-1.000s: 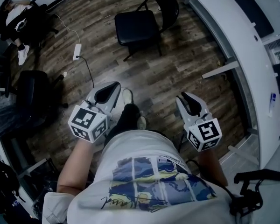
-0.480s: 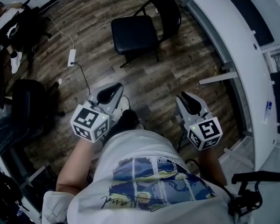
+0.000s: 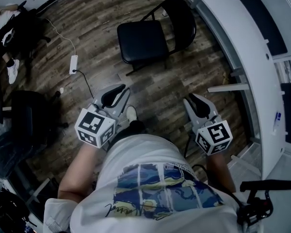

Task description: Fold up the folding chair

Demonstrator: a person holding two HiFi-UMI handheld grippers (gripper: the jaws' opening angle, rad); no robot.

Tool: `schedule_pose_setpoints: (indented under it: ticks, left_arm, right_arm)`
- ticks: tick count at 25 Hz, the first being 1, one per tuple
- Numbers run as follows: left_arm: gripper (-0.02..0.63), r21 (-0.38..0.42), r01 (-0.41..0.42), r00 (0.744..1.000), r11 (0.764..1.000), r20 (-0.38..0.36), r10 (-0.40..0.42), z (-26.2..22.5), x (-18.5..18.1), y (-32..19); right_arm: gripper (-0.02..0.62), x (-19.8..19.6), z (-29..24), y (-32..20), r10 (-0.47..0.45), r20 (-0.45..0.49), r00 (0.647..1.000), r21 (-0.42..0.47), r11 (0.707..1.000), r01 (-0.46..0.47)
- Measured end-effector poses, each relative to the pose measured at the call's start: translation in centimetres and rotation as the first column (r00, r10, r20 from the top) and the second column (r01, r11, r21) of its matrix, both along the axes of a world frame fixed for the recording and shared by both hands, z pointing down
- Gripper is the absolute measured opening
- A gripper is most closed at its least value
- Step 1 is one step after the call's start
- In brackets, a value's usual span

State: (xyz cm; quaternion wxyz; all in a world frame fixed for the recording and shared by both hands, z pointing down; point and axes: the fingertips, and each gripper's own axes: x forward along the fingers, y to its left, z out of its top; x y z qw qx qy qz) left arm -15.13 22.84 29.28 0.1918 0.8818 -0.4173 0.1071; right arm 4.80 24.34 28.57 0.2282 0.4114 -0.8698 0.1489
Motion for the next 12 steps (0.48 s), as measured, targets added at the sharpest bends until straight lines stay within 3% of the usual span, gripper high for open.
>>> schedule_pose_setpoints:
  ticks: [12]
  left_arm:
    - [0.078,0.020,-0.012,1.000,1.000,-0.010,0.012,0.9,-4.1,-5.4]
  right_arm:
    - [0.077,-3.3,-0.3,-4.9,0.026,-0.038,0.999,0.000,1.000,-0.026]
